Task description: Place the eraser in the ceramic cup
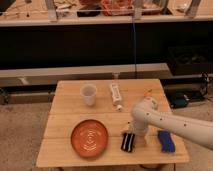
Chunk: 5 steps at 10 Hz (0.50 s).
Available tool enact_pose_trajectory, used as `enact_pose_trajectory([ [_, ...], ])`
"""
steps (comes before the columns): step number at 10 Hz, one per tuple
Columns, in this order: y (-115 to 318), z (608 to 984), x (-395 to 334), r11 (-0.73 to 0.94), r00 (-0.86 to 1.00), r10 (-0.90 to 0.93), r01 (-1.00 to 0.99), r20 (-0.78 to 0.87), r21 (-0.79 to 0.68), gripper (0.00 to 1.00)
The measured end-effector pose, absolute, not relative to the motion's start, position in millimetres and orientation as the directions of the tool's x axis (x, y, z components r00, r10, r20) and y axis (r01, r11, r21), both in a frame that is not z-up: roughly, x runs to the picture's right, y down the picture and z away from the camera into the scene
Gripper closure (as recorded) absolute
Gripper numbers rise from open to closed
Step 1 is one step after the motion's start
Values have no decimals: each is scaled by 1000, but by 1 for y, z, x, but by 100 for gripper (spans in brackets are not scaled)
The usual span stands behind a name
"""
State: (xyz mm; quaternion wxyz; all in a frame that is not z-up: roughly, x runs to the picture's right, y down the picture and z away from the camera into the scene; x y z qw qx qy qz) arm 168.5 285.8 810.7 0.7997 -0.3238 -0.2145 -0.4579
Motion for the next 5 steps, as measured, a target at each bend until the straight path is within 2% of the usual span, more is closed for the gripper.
enact_pose_trajectory([
  [5, 286, 811, 169, 364, 480, -595, 876, 645, -316, 20],
])
